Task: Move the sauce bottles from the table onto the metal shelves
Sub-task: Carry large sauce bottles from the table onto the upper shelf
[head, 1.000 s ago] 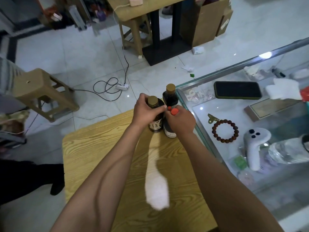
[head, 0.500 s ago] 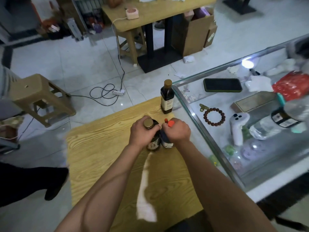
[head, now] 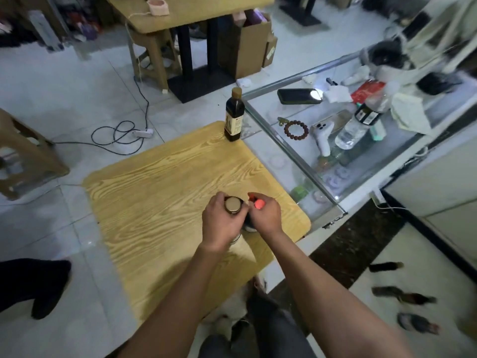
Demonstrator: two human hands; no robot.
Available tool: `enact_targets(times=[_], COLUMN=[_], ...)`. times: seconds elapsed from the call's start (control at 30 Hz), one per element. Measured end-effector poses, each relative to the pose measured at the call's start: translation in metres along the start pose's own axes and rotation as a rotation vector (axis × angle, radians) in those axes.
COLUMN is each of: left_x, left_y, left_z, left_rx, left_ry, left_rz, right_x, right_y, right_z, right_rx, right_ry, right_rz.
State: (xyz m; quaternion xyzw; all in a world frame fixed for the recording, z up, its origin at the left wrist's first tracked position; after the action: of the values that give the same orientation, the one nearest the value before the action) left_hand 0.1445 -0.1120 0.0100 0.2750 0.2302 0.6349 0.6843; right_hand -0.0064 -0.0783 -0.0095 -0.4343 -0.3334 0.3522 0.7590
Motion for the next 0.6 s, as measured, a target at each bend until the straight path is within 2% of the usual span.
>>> enact_targets(times=[0.17,0.33,0.47,0.6], left_x=[0.024,0.034,0.046,0.074], left_y=[-0.009,0.005,0.051,0.13], left_z=[0.01,0.002,-0.016,-0.051], left_rx=[0.103,0.054,-0.014,-0.055], left_ry=[0.059,0.042,0.002,-0.07], left_rz=[0.032,0.058,-0.047,-0.218], right_x=[0.023,0.029,0.039,0.056], right_y=[0.01,0.021,0.039,0.062], right_z=[-0.004,0.021,0.066,0.157], right_rx=[-0.062,-0.128,-0.147,-0.203], right_ry=[0.017,0.098,0.189,0.342], right_rz=[-0.041,-0.09,-0.141,-0.194])
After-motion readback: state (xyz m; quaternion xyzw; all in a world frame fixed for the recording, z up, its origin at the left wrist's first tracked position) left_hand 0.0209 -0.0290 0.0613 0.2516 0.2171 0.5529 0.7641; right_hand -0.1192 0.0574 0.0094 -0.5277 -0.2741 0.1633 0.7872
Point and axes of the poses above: each hand's wrist, its own x-axis away from the middle knuckle, its own z-axis out of the back of the hand, y = z × x, the point moved 7 cm from there along -x, towards the middle knuckle, and after that the axes turned 13 degrees about -x, right-handed, at the moved point
